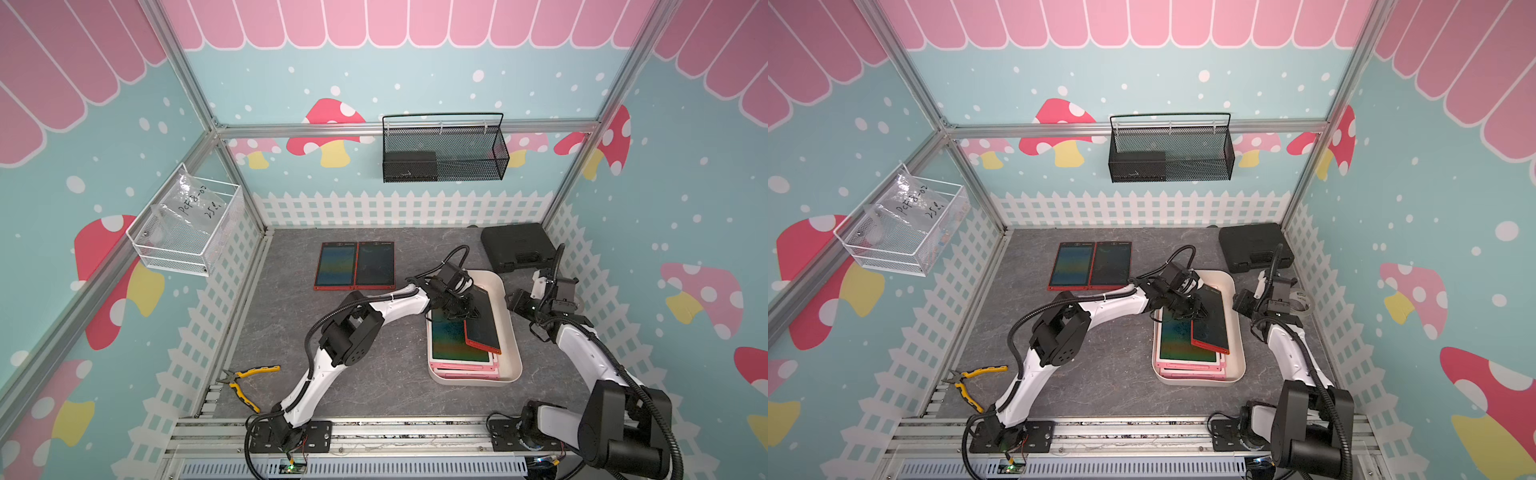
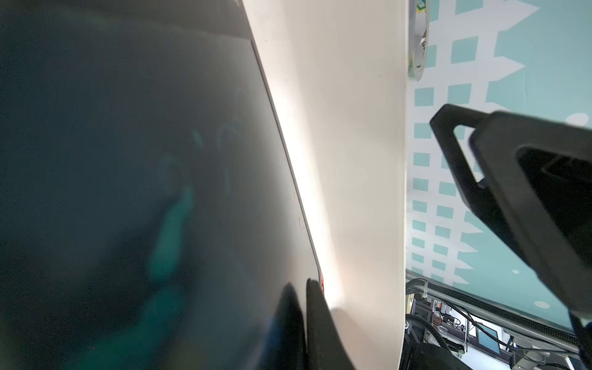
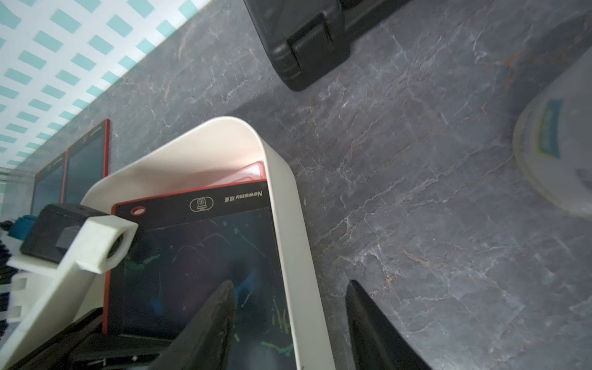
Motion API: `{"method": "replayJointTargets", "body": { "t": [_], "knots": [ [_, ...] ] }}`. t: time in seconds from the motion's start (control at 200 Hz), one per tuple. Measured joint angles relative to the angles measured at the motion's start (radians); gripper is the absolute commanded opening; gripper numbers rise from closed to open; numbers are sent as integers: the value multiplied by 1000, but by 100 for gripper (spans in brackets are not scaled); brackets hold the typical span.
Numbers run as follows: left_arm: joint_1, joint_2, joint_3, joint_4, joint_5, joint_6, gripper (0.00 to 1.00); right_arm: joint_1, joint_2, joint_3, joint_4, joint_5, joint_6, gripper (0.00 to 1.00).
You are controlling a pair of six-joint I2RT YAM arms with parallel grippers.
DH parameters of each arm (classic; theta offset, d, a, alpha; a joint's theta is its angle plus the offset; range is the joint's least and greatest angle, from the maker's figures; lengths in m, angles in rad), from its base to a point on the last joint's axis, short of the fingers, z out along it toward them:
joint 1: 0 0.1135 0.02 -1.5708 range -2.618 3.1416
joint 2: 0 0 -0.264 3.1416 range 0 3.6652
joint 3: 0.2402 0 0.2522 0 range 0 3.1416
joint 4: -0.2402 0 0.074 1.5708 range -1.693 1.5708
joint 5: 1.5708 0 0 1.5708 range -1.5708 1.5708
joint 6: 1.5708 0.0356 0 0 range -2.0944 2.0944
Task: Take out the writing tablet from the storage box
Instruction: Pick up the writing tablet from the storage box.
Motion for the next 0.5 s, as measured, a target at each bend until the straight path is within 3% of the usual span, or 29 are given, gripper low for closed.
{"method": "replayJointTargets", "body": {
  "t": [0.19,0.325,0.5],
  "knots": [
    [13,-53,0,-50,-3,35,0,-8,-27,28,-29,-31,-16,59],
    [20,-96,-17,-75,-3,56,0,-8,-63,30,-45,-68,-30,65],
    [27,-229,-103,-93,-8,74,0,-8,-70,42,-51,-190,-49,67]
  ]
}}
